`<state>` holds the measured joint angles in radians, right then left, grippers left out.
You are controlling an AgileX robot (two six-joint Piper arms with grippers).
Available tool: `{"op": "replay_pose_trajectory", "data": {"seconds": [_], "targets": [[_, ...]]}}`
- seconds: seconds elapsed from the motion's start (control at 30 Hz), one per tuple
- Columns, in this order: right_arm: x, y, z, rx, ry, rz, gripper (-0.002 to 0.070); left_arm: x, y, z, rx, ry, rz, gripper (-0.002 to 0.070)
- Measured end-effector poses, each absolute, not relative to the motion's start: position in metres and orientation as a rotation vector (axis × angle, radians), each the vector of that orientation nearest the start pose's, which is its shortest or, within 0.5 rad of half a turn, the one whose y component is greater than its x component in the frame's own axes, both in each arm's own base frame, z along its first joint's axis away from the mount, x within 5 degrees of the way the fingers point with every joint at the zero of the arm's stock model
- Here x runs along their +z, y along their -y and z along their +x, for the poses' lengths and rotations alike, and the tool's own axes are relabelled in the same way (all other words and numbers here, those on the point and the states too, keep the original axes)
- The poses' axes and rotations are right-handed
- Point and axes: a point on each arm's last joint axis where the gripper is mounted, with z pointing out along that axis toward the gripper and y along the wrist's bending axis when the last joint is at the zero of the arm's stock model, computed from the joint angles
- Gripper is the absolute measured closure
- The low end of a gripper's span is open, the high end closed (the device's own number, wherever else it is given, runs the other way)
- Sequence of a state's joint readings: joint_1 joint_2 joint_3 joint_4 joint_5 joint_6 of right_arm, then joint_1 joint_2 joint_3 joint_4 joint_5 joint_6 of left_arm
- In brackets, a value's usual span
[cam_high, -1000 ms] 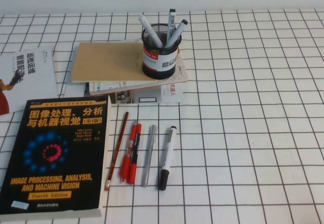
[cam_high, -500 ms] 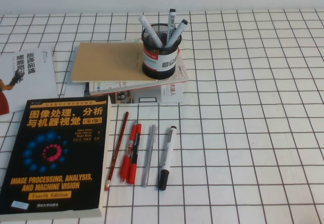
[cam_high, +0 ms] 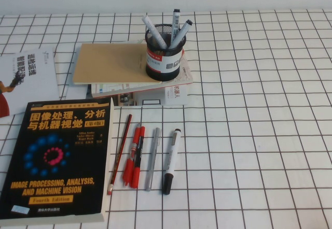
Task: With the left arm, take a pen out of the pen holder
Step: 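Take a marker out of the pen holder and lay it on the table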
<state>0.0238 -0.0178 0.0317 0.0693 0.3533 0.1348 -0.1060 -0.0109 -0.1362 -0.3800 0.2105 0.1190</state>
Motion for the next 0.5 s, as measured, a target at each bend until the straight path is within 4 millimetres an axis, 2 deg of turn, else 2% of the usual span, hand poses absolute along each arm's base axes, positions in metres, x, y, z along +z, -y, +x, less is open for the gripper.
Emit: {"op": "replay_pose_trajectory", "data": {"seconds": [0.23,0.37,0.5], "targets": [[0.172,-0.003,0.053,0.178,-1.848,0.146,0.0692,0.245,0.014,0.053,-0.312,-1.659,-0.015,0.0677],[0.172,-0.003,0.053,0.178,-1.848,0.146,0.0693,0.26,0.014,0.067,-0.249,-1.73,0.022,0.0677],[0.172,-0.003,0.053,0.178,-1.848,0.146,0.0692,0.276,0.013,0.09,-0.196,-1.776,0.013,0.0677]]}}
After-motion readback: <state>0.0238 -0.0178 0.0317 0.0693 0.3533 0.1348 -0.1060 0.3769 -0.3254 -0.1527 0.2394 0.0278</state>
